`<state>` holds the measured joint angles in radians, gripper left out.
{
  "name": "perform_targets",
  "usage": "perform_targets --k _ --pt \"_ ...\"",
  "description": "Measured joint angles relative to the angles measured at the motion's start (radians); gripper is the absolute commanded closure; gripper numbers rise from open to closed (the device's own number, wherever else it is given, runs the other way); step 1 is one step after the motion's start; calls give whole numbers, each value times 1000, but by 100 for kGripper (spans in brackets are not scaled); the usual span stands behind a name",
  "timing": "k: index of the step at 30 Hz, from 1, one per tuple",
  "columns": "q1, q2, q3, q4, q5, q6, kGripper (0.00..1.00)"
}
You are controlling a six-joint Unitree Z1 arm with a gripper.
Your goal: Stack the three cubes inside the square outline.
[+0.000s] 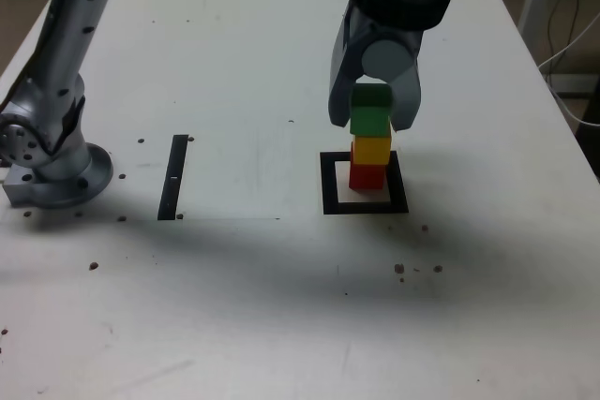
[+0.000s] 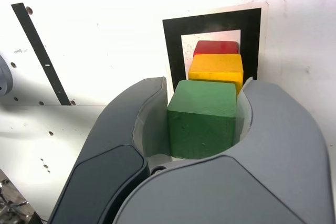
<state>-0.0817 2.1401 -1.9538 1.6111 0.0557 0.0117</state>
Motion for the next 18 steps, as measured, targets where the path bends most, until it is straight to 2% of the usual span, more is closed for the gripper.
perform_targets --k 7,11,18 --pt "0 8 1 -6 -5 5 10" --pt "0 8 1 -8 -5 7 5" --pt "0 8 5 -7 0 7 3"
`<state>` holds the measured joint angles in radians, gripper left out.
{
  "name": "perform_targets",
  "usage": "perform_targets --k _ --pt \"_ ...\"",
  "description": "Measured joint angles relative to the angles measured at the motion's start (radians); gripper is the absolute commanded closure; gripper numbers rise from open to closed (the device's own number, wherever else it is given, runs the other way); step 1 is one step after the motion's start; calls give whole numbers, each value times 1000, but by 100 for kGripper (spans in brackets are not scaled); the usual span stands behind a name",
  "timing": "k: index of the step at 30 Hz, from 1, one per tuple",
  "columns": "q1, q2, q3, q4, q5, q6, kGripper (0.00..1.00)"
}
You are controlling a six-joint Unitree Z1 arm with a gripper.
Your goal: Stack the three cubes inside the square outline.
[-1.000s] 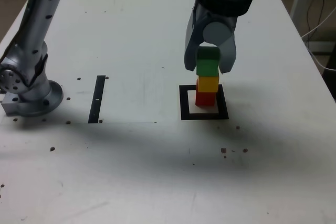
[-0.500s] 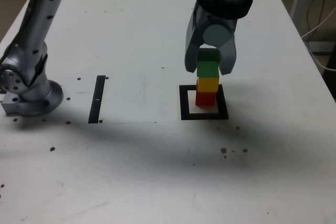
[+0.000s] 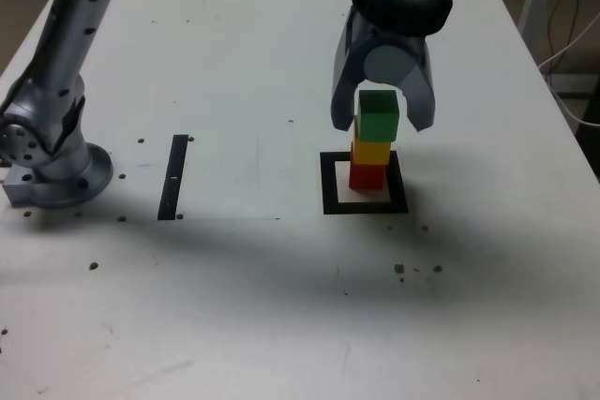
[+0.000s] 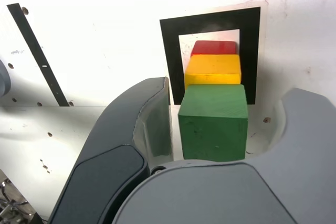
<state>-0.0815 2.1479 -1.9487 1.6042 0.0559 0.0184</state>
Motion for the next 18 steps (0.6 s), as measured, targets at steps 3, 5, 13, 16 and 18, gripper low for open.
perform_targets --k 3,5,13,16,18 --pt "0 0 6 0 0 0 2" --pt "0 -3 10 0 1 0 2" --pt "0 -84 11 -4 13 18 1" --pt "0 -134 22 -4 17 23 1" --pt "0 -177 32 -4 17 25 1"
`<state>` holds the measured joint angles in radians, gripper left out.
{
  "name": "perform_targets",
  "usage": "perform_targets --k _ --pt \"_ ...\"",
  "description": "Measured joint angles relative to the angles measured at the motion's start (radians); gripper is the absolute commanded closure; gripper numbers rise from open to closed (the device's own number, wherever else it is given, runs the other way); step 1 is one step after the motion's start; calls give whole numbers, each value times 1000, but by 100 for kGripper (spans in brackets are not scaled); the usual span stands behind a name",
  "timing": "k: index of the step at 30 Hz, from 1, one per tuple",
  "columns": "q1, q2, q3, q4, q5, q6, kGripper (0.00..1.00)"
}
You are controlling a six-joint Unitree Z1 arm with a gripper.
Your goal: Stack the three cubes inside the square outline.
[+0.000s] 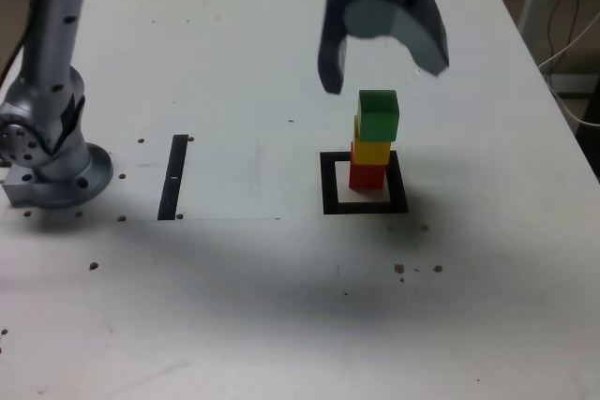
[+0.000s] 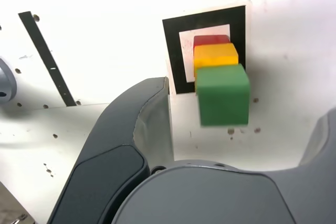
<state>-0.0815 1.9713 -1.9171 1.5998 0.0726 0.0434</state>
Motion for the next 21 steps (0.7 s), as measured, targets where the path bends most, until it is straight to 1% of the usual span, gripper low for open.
perform_targets --k 5,8,15,17,20,21 --pt "-7 -115 57 0 -2 12 1" --pt "-5 -188 135 -1 -2 18 1" --pt "25 -371 375 -13 4 21 1" --pt "26 -404 439 -28 4 21 1" --pt "26 -433 549 -83 -13 19 1" --pt "26 -440 581 -90 -15 18 1"
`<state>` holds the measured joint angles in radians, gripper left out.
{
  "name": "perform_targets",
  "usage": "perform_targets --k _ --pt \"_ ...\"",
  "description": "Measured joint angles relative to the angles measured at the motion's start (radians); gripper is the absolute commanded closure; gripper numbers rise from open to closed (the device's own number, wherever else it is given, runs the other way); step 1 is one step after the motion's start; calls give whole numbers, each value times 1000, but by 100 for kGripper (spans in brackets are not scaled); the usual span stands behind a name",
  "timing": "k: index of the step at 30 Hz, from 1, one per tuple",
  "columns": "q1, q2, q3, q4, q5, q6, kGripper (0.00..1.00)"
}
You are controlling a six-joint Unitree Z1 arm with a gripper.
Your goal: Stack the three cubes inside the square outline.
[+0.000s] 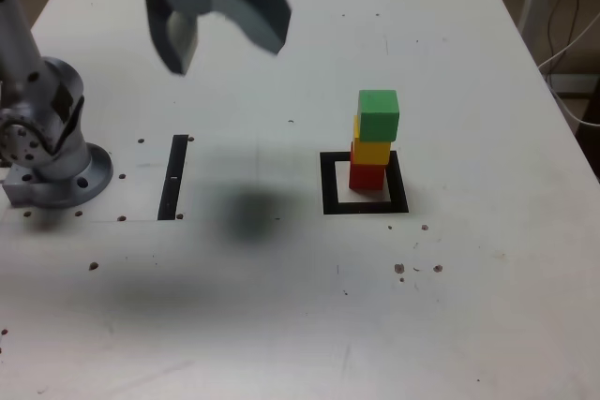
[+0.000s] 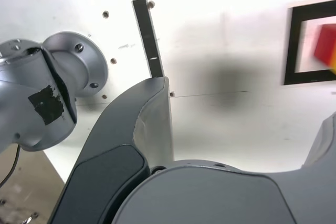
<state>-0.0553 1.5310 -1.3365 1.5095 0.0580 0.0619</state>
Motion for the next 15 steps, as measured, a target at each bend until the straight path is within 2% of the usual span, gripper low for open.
perform_targets --k 4,7,9,15 --pt "0 -80 142 -120 -43 -1 0" --pt "0 -117 251 -219 -60 -2 0" --pt "0 -127 316 -271 -60 -2 0" --pt "0 -155 532 -454 -28 -2 0"
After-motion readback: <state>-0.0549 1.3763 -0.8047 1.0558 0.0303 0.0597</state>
